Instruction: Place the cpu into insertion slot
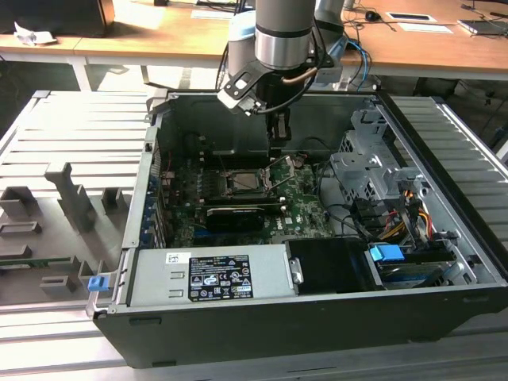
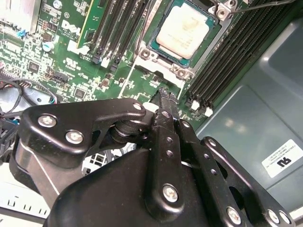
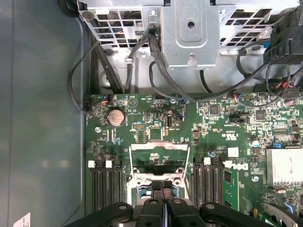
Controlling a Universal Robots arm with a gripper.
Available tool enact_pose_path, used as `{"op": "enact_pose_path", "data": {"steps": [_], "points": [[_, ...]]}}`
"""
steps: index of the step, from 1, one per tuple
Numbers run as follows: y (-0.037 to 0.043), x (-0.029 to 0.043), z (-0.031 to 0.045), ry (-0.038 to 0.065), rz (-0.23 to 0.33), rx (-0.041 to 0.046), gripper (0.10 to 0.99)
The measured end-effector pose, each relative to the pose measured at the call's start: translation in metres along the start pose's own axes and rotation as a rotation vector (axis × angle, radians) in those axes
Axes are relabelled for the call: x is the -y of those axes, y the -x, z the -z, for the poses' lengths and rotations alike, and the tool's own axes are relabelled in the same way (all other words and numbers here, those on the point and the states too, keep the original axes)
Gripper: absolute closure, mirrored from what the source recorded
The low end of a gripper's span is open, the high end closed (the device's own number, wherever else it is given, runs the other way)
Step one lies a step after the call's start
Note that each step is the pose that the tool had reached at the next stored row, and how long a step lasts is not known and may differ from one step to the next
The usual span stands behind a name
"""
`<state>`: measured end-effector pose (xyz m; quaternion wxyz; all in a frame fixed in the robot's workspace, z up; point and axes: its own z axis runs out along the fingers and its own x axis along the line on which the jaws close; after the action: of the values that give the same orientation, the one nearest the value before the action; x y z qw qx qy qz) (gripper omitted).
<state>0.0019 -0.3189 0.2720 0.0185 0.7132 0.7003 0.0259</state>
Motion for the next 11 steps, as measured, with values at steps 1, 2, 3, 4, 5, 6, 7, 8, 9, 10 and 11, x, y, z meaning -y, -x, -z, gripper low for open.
{"op": "enact_pose_path", "data": {"steps": [1,2,3,4,5,6,7,8,9,10,11], "points": [[0.0,-0.0001,0.0,0.0,0.0,0.0,0.98],[0.0,-0.0003,0.0001,0.0,0.0,0.0,0.98],[0.0,-0.0006,0.0002,0.0,0.0,0.0,0.98],[0.0,-0.0008,0.0003,0.0,0.0,0.0,0.98],[0.0,-0.0009,0.0003,0.0,0.0,0.0,0.98],[0.0,-0.001,0.0004,0.0,0.0,0.0,0.98],[0.0,-0.0011,0.0005,0.0,0.0,0.0,0.98],[0.0,-0.0014,0.0006,0.0,0.0,0.0,0.98],[0.0,-0.0017,0.0008,0.0,0.0,0.0,0.98],[0.0,-0.0018,0.0009,0.0,0.0,0.0001,0.98],[0.0,-0.002,0.0013,0.0,0.0,0.0001,0.98]]}}
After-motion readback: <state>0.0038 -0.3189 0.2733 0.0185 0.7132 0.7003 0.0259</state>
